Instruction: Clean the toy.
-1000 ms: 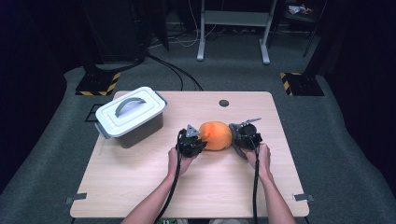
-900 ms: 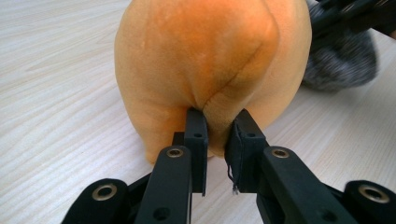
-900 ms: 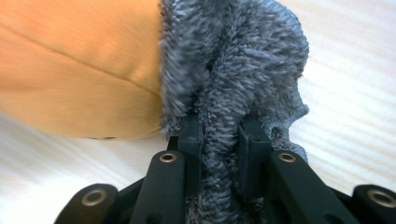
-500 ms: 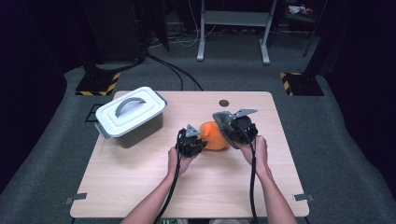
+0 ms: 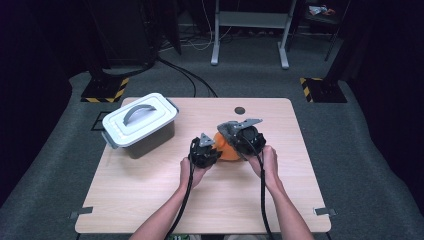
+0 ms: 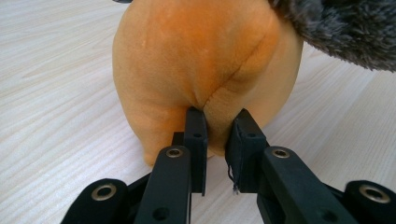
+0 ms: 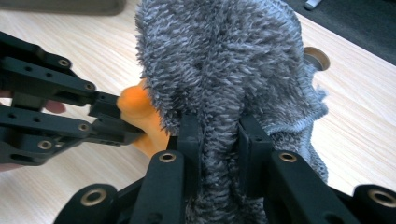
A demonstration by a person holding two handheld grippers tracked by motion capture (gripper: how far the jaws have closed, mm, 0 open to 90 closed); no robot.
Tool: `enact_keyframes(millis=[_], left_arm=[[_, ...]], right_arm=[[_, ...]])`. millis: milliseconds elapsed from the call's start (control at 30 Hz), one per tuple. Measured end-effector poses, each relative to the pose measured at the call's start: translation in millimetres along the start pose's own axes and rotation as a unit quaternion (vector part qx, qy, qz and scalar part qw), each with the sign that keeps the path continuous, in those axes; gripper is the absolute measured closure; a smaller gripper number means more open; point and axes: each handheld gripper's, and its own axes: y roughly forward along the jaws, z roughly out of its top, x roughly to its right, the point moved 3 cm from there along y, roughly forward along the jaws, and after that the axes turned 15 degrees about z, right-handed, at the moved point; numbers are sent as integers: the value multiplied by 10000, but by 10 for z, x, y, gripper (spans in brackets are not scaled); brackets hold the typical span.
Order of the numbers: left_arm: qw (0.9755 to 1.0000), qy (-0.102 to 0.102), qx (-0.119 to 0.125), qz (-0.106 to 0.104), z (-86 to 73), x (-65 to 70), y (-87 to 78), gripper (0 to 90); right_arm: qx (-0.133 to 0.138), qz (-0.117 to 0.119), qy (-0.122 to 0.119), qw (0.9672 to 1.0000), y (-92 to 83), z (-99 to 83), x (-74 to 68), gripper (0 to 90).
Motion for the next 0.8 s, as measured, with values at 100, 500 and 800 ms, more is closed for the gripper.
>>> enact_keyframes(millis=[100,500,800], left_arm=[[10000,-29,36,-5,2,11,4,788],[10000,21,32,19,-7,-7,6,787],[10000,16,38,4,-3,2,10,787]], right_arm=[[20,-33,69,10000,-11,-37,66,743],[-63,-170,695,9974,44,-353,421,742],[-288,-201,1089,9934,221,-590,638,742]])
